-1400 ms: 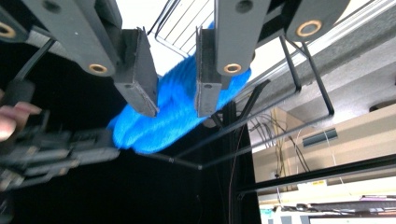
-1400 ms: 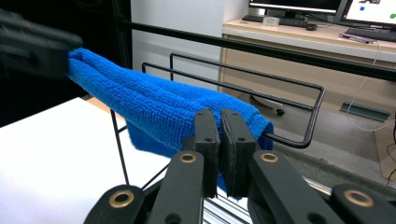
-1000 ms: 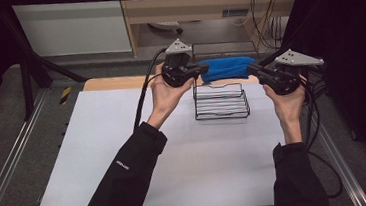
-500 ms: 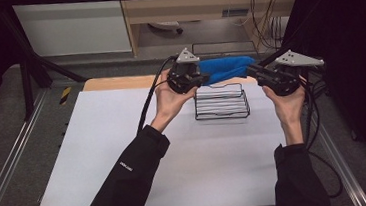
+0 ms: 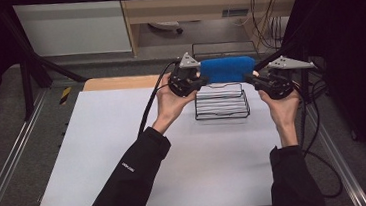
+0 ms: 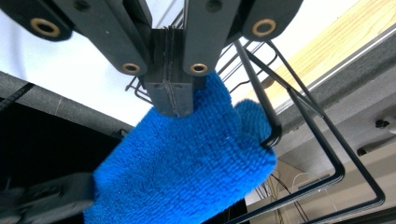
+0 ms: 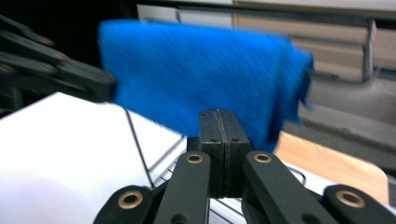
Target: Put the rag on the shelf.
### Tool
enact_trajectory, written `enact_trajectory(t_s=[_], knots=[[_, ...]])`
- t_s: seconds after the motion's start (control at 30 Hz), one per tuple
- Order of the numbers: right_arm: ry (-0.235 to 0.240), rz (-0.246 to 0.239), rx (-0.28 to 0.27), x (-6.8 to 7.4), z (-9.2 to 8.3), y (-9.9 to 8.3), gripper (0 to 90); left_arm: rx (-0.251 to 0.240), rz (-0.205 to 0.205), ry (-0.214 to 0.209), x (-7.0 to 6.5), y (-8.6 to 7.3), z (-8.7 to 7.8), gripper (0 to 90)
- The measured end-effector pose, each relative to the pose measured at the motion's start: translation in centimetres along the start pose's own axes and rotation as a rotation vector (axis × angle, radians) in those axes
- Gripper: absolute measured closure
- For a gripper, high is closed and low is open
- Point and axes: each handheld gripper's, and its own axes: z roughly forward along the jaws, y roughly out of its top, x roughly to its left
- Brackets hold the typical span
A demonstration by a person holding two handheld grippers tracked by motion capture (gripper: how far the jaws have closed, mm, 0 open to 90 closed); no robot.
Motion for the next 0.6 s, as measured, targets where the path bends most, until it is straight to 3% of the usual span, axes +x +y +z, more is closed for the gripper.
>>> enact_trajectory(t_s=[0.13,0.27,0.37,0.6], knots=[[-0.004,0.009,-0.003,-0.5,0.3,-1.0,87.7,-0.01,-0.022,-0.013,0.3,-0.3,-0.1,88.7],[0.003,-0.005,-0.038,-0.2,-0.4,-1.0,82.4,-0.011,-0.022,-0.013,0.3,-0.7,-1.0,82.9],[0.018,-0.009,-0.061,0.2,-1.1,-0.7,74.6,-0.021,-0.037,-0.02,0.4,-1.0,-2.0,74.1],[0.053,-0.005,-0.079,1.9,-2.4,-0.5,48.6,0.034,-0.02,-0.025,0.7,-2.1,-4.6,52.2]])
